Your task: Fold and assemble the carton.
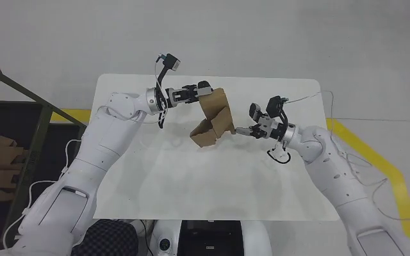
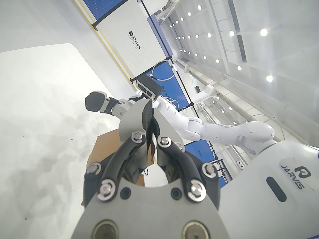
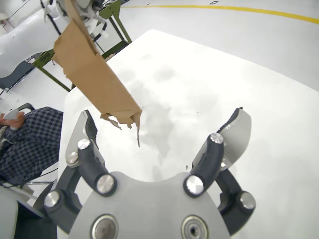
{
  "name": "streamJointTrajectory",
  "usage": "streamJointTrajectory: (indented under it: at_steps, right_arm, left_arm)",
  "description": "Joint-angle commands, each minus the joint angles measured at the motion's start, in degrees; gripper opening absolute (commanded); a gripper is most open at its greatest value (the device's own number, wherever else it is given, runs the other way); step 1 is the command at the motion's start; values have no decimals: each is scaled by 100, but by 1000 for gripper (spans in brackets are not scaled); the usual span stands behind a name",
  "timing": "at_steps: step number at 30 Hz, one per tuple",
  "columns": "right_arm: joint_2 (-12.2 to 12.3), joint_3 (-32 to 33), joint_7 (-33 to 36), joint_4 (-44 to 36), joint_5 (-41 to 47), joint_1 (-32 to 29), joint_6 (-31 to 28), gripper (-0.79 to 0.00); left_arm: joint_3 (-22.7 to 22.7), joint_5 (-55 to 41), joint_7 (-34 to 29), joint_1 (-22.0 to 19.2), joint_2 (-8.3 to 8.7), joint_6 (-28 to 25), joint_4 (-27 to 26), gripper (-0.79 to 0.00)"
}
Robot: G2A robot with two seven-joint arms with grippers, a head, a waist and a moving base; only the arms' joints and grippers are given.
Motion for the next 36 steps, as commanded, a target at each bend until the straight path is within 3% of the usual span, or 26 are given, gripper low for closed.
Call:
streamJointTrajectory:
  at_steps: [1, 13, 23, 26, 36]
  right_arm:
    - [-16, -72, 35, 35, -24, 33, -142, 0]
    - [-206, -572, -23, 361, -37, 331, -285, 0]
    - [-316, -837, -302, 587, -50, 552, -285, -212]
    - [-343, -967, -348, 648, -3, 615, -285, -397]
    - [-248, -1325, -450, 679, 50, 722, -285, -523]
  left_arm:
    - [0, 0, 0, 0, 0, 0, 0, -785]
    - [0, 0, 0, 0, 0, 0, 0, -785]
    - [0, 0, 0, 0, 0, 0, 0, -785]
    - [0, 0, 0, 0, 0, 0, 0, -785]
    - [0, 0, 0, 0, 0, 0, 0, -785]
